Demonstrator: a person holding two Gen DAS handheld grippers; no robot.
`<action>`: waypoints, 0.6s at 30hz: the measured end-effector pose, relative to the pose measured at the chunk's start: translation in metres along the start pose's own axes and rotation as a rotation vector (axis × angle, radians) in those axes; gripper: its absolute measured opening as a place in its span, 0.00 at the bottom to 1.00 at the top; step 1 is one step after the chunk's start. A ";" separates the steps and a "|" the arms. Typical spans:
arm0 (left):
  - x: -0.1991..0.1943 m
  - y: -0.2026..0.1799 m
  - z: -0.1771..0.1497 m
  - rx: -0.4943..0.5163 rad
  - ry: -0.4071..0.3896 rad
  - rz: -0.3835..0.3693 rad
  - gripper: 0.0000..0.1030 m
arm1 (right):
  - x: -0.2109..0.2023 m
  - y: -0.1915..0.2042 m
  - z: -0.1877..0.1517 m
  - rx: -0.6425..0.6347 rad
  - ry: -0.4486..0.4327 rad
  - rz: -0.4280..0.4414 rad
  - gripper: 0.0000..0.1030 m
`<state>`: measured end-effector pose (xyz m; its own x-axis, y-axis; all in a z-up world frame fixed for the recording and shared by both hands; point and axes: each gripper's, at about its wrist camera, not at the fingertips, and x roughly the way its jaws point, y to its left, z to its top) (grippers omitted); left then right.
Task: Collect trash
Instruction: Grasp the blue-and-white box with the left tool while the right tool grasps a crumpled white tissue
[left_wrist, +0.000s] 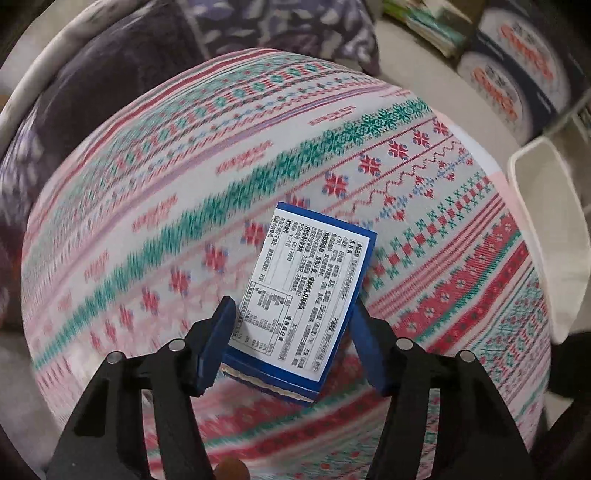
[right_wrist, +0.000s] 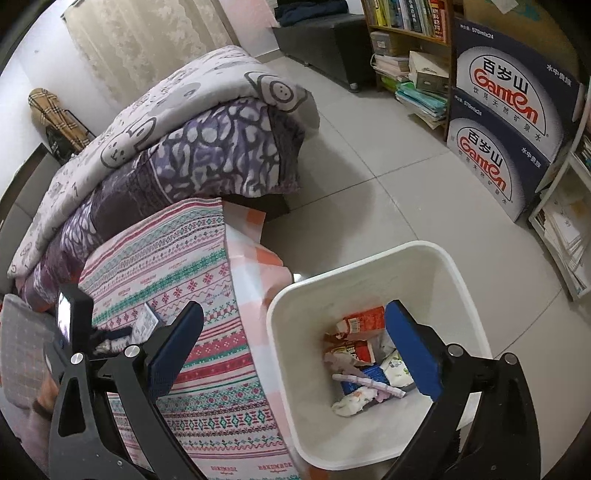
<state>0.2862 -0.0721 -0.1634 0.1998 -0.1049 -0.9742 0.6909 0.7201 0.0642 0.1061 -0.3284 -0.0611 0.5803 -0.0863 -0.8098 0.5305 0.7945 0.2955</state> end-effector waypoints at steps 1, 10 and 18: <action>-0.005 0.000 -0.011 -0.041 -0.025 0.014 0.59 | 0.000 0.002 0.000 0.000 -0.003 0.000 0.92; -0.123 0.070 -0.111 -0.598 -0.255 0.114 0.59 | 0.030 0.070 -0.024 -0.185 0.008 0.006 0.92; -0.233 0.120 -0.212 -1.076 -0.457 0.202 0.59 | 0.083 0.235 -0.070 -0.424 0.078 0.200 0.91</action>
<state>0.1751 0.1837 0.0252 0.6187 -0.0007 -0.7856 -0.2774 0.9354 -0.2193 0.2352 -0.1070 -0.0940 0.5889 0.1258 -0.7984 0.1045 0.9677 0.2295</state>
